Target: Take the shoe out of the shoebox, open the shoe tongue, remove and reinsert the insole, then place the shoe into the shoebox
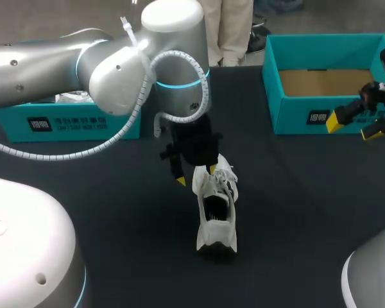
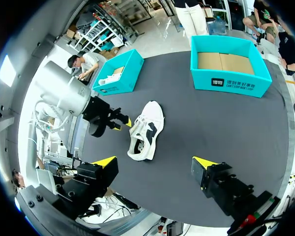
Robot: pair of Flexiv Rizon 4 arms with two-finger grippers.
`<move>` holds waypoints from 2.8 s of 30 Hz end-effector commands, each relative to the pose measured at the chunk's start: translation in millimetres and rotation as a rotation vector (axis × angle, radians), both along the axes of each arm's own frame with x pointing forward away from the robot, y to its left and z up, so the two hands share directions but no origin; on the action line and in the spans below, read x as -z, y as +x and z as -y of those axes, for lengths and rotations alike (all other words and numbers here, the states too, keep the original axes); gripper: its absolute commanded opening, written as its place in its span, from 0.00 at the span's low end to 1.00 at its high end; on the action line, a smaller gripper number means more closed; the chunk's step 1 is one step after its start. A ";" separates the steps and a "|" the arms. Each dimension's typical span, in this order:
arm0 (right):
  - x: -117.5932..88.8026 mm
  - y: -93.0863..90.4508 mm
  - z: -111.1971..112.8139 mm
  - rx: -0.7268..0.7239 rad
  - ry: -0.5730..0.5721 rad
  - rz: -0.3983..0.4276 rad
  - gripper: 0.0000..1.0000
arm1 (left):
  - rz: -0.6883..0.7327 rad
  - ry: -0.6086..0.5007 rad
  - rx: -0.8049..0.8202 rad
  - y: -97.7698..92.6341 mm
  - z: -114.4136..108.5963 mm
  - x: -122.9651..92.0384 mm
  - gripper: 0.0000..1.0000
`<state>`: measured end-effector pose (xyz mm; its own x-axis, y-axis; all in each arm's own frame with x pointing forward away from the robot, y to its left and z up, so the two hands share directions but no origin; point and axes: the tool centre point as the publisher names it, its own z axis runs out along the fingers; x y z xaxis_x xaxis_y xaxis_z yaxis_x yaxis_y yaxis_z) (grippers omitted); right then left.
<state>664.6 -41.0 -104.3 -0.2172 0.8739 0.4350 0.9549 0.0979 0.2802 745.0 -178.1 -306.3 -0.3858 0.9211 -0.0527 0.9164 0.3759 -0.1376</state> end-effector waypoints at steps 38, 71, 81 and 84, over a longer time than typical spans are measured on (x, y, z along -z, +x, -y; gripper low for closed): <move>-0.2 3.5 -0.9 -0.001 -0.003 -0.006 1.00 | -0.177 0.091 -1.147 -116.2 0.9 -3.4 1.00; -0.2 3.5 -0.9 -0.001 -0.003 -0.006 1.00 | -0.089 0.305 -1.163 -115.1 63.3 64.7 1.00; -0.2 3.5 -0.9 -0.001 -0.003 -0.006 1.00 | -0.061 0.297 -1.198 -123.5 41.8 54.8 1.00; -0.2 3.5 -0.9 -0.001 -0.003 -0.006 1.00 | -0.058 0.286 -1.200 -126.2 36.6 49.5 1.00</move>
<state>664.9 -40.9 -104.1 -0.2172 0.8739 0.4348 0.9551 0.0982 0.2796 622.6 -228.0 -366.1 -0.9872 -0.0408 0.1542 -0.0286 0.9963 0.0807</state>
